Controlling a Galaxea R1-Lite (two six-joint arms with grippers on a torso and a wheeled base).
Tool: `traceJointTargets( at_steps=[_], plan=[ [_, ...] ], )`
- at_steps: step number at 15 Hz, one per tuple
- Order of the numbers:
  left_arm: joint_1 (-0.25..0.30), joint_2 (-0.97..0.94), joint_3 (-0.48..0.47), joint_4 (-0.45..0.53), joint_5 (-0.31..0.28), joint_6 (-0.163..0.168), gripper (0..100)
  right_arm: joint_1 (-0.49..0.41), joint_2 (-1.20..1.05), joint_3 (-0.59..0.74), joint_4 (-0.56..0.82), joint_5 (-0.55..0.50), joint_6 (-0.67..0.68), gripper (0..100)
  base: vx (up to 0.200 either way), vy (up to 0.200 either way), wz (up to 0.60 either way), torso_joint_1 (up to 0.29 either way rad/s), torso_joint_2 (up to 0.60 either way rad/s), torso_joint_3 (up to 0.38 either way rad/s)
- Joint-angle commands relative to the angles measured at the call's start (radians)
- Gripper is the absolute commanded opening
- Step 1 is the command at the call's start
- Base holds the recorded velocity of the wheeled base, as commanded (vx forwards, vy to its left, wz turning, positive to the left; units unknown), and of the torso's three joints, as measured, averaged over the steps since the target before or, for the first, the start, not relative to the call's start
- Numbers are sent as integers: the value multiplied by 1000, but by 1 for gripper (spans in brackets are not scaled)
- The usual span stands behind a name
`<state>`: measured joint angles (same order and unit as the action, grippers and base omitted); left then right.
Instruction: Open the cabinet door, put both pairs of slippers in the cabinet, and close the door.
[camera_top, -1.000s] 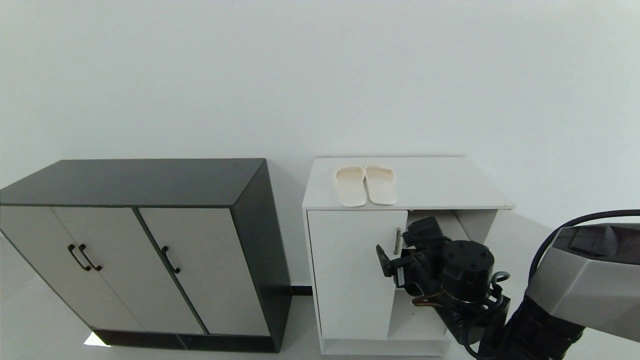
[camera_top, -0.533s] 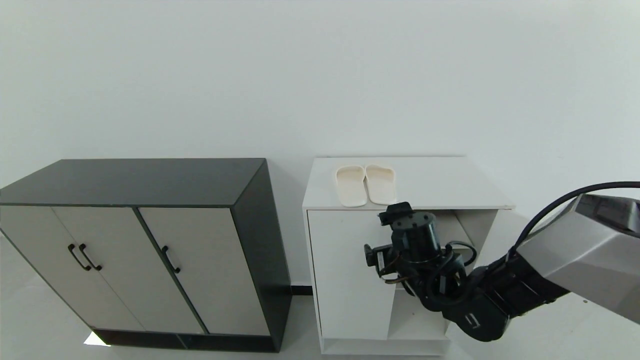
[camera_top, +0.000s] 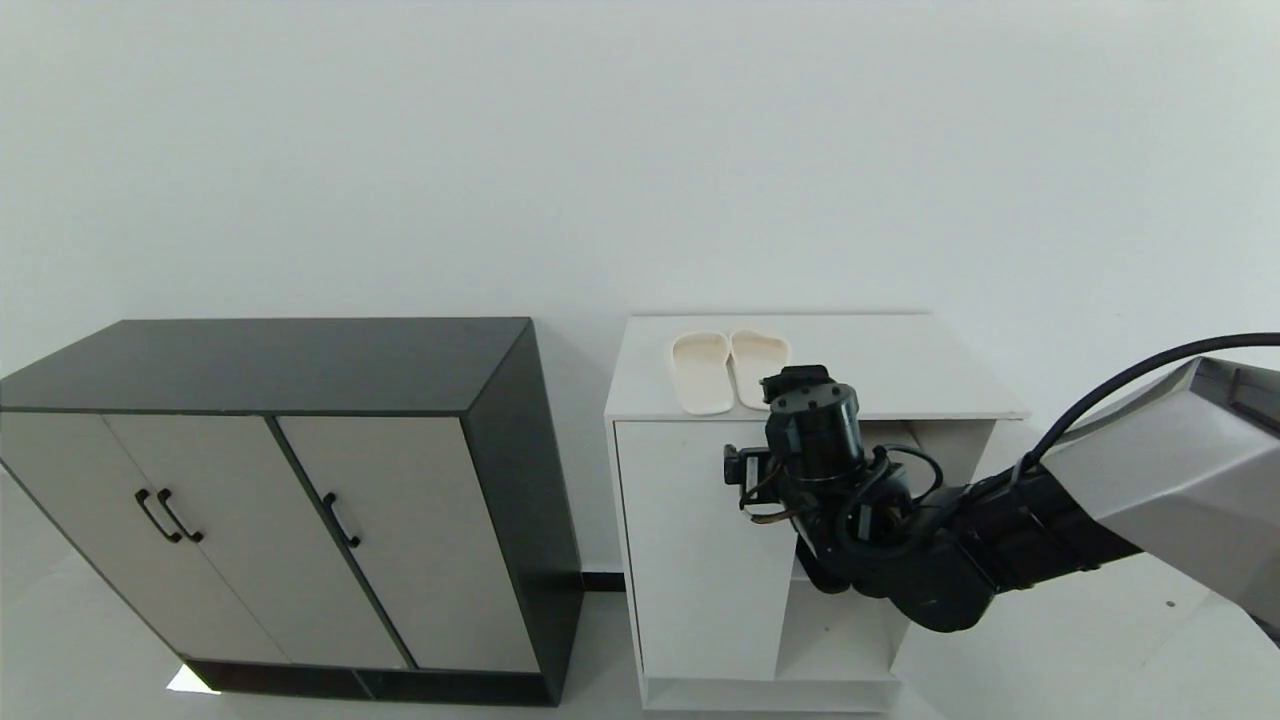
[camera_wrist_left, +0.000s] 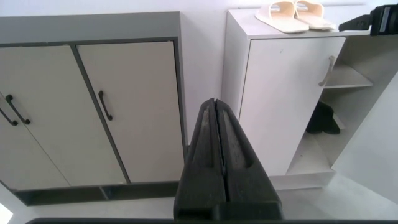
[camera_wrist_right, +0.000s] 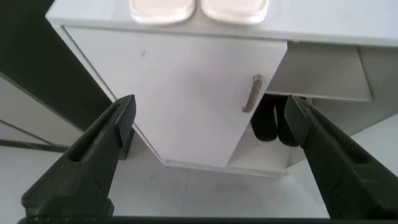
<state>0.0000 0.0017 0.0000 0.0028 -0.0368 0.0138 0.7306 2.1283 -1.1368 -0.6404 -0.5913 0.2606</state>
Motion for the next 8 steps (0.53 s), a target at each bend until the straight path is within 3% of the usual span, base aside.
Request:
traceJointTargets(
  at_steps=[1, 8],
  plan=[
    [2, 1, 0, 0, 0, 0, 0, 3, 5, -1, -2, -2, 3, 100, 200, 0, 0, -7, -12, 2],
    [0, 1, 0, 0, 0, 0, 0, 53, 5, 35, -99, -51, -29, 100, 200, 0, 0, 5, 0, 2]
  ],
)
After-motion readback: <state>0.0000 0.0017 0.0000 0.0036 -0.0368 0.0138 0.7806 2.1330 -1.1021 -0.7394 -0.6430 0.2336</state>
